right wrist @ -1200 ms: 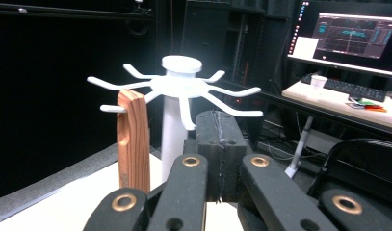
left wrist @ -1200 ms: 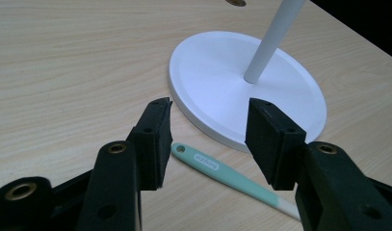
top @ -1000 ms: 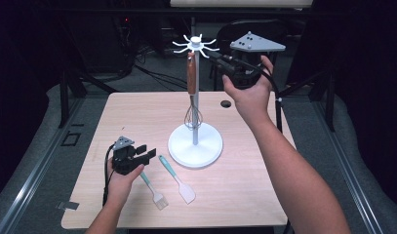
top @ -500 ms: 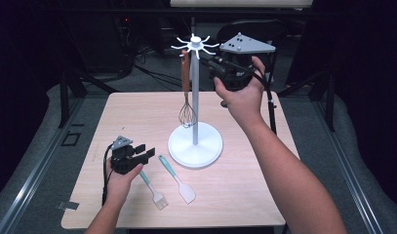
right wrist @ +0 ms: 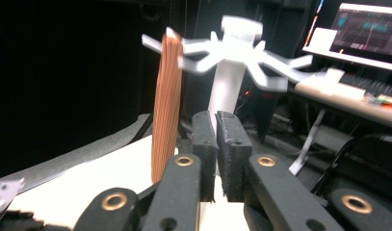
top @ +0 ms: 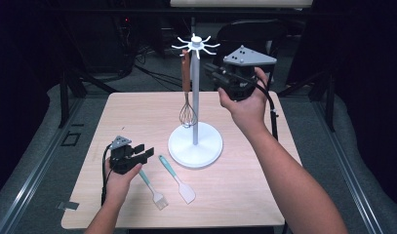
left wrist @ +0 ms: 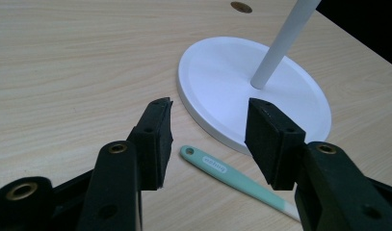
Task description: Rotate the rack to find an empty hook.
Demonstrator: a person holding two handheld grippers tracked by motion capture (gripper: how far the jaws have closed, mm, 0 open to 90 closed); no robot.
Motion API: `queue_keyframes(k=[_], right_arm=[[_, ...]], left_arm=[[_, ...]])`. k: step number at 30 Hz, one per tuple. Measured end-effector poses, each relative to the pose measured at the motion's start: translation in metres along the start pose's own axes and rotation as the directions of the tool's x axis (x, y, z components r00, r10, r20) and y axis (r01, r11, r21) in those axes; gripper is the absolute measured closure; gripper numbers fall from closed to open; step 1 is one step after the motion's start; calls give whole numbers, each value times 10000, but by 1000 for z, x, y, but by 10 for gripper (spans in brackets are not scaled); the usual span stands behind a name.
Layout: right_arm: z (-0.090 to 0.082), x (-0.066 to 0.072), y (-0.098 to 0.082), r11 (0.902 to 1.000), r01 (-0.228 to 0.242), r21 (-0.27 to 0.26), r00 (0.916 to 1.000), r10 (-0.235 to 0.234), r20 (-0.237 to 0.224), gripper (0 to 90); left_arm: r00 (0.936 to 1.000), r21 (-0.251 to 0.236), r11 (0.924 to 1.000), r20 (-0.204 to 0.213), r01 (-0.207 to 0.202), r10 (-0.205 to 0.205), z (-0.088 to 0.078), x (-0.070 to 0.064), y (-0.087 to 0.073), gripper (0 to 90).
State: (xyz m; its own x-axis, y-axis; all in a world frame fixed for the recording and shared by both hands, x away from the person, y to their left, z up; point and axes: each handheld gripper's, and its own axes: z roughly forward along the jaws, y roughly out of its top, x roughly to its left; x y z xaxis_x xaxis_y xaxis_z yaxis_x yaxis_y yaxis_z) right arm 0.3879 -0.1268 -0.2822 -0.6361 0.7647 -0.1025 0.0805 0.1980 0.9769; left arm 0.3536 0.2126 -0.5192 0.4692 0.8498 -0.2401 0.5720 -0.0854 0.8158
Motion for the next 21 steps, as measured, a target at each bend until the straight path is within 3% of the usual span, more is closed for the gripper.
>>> queue_keyframes(k=[6,11,12,21], right_arm=[[1,0,-27,9984,-335,447,9991,346,-259,734],[6,5,-45,9933,-442,1068,9975,497,-494,640],[8,9,-56,9907,-472,1276,9962,560,-663,595],[19,27,-90,9806,80,1961,9960,97,-891,516]], left_arm=[[10000,16,10000,-63,-27,27,1,0,-1,517],[10000,13,10000,-70,-8,8,1,1,-1,517],[10000,88,10000,-72,-13,13,1,1,-1,517],[9999,16,10000,-157,27,-27,0,3,-1,517]])
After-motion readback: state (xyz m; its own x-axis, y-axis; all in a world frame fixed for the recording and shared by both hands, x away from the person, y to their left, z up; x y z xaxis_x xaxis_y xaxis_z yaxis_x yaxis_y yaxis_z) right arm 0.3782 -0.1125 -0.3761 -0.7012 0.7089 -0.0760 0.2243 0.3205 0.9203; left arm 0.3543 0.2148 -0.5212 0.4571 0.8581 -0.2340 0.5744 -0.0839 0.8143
